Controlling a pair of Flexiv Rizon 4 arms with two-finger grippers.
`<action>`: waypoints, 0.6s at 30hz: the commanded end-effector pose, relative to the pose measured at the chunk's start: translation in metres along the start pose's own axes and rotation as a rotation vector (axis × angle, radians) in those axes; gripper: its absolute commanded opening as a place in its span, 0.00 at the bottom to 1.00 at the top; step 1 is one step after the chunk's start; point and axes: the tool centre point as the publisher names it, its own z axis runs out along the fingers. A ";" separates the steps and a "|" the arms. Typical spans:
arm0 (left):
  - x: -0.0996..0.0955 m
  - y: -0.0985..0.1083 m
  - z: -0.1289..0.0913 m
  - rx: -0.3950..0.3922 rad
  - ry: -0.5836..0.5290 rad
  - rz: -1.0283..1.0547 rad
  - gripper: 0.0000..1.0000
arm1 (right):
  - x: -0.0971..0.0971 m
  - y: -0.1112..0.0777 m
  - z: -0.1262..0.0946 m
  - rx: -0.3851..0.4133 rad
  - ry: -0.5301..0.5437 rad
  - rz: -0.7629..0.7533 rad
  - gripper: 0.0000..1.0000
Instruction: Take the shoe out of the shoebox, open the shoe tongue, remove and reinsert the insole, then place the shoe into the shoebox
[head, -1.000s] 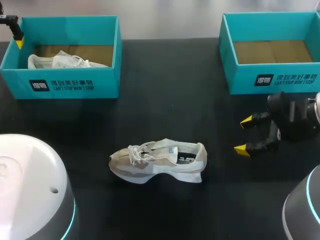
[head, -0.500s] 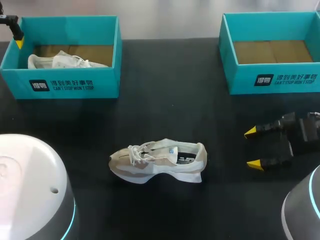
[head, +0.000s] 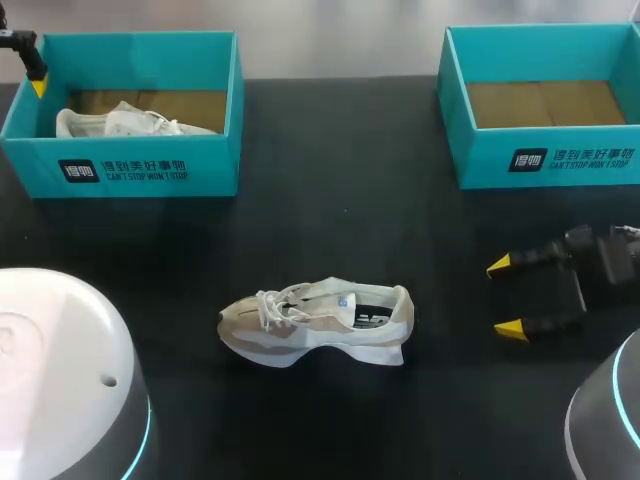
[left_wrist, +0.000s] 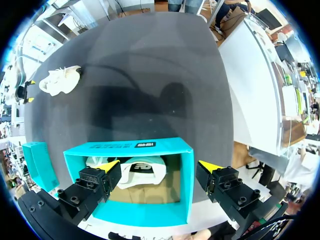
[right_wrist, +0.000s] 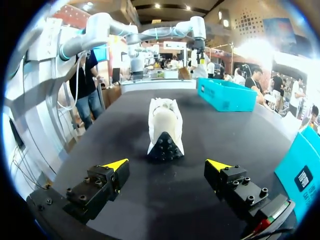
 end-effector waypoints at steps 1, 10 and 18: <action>0.000 0.000 0.000 0.000 0.002 0.001 1.00 | -0.009 -0.026 0.002 -0.056 0.008 0.020 1.00; 0.000 0.000 0.000 0.000 0.002 0.001 1.00 | -0.014 -0.046 0.002 -0.145 -0.018 0.001 1.00; 0.000 0.000 0.000 0.000 0.002 0.001 1.00 | -0.014 -0.051 0.011 -0.146 -0.028 -0.045 1.00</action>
